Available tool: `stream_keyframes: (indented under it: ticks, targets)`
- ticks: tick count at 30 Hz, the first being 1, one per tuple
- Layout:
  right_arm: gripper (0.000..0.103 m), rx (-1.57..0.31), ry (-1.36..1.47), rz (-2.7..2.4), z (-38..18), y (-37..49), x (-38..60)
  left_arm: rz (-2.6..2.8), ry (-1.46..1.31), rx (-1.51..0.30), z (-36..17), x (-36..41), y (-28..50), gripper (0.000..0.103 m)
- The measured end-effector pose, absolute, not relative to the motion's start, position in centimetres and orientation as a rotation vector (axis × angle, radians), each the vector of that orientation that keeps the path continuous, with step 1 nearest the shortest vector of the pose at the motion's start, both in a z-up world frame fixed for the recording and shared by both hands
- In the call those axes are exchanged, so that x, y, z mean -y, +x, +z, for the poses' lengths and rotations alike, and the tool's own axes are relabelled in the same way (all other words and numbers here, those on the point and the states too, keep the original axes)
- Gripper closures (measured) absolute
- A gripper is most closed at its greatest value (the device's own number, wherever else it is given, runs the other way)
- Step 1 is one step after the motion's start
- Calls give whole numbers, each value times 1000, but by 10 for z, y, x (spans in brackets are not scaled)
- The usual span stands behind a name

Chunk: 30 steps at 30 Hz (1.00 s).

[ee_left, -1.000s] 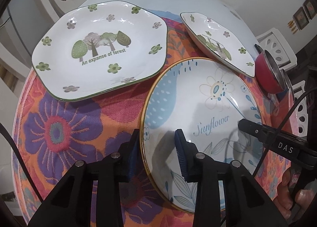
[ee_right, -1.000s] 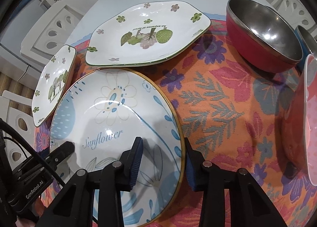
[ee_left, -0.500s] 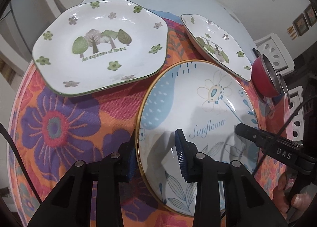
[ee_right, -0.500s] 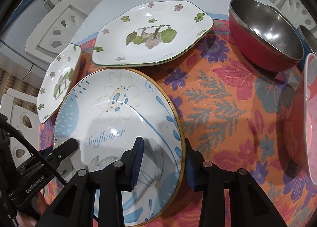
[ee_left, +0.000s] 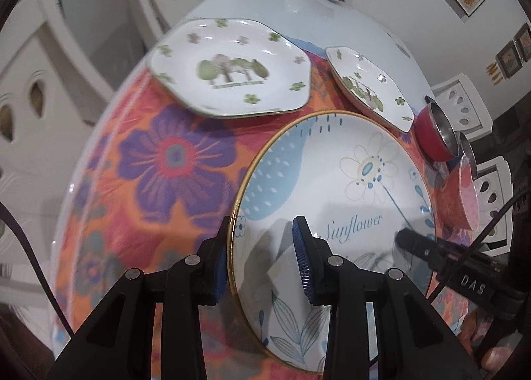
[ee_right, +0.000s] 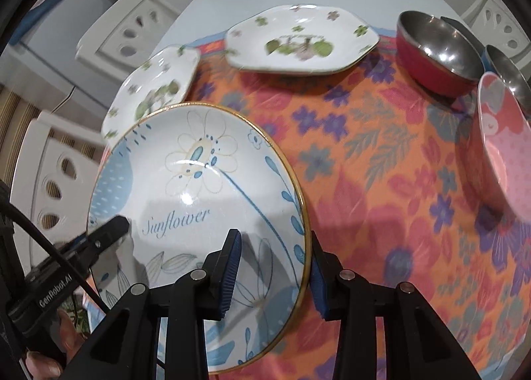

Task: Organize plates and bowls
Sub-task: 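Lift the Sunflower plate with both grippers and lower it at the tablecloth edge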

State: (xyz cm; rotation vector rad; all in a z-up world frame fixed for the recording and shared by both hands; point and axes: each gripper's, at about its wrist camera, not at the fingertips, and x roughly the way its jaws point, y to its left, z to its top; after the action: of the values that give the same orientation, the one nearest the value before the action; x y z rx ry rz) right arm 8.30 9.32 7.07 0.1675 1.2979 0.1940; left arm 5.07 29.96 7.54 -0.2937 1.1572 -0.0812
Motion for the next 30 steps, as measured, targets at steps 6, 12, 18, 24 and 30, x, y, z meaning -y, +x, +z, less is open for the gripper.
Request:
stream_keyframes:
  ticks: [6, 12, 18, 24, 30]
  targets:
    - [66, -1353, 178, 218, 61, 50, -114, -49, -293, -1169, 74, -318, 21, 71]
    - [66, -1386, 181, 209, 47, 29, -128, -29, -317, -1196, 58, -330, -2, 71]
    - [66, -1395, 168, 189, 39, 20, -137, -30, -316, -1222, 45, -334, -10, 71]
    - [66, -1409, 158, 181, 33, 9, -146, -23, -313, -1248, 35, -339, -19, 71]
    - [66, -1357, 158, 186, 49, -3, -136, 2, -297, -1203, 47, -345, -32, 71]
